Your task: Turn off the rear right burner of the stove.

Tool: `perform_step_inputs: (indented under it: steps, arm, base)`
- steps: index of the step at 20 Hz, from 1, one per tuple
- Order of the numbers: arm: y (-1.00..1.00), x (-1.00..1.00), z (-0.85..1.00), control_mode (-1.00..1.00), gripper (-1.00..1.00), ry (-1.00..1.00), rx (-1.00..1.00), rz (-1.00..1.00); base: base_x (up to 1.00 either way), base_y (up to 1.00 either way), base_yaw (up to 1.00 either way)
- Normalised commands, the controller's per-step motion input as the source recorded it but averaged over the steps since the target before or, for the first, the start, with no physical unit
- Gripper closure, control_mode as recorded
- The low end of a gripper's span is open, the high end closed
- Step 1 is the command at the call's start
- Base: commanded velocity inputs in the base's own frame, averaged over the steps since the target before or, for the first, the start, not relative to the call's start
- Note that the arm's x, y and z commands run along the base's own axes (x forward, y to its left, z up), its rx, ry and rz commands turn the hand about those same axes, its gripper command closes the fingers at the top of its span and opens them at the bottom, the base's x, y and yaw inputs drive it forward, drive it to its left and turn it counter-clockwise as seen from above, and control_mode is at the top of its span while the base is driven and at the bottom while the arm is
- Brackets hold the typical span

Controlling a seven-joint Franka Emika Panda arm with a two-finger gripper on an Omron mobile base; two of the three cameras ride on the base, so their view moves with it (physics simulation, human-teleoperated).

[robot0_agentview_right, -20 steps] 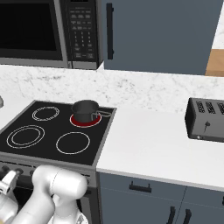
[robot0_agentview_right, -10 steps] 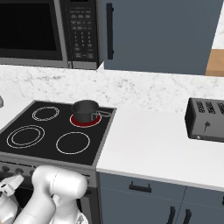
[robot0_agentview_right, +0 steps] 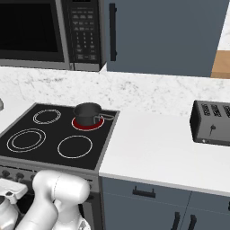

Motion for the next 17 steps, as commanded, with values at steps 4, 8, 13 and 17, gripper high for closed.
perform_step_inputs:
  steps: [4, 8, 13, 17]
  arm:
    - [0.00, 0.00, 0.00, -1.00, 1.00, 0.00, 0.55, -0.02]
    - [0.00, 0.00, 0.00, -1.00, 1.00, 0.00, 0.55, -0.03]
    - [-0.02, 0.00, 0.00, -1.00, 1.00, 0.00, 0.54, -0.03]
    - [0.00, 0.00, 0.00, -1.00, 1.00, 0.00, 0.24, -0.01]
  base:
    - [0.00, 0.00, 0.00]
    - [0.00, 0.00, 0.00]
    - [0.00, 0.00, 0.00]
    - [0.00, 0.00, 0.00]
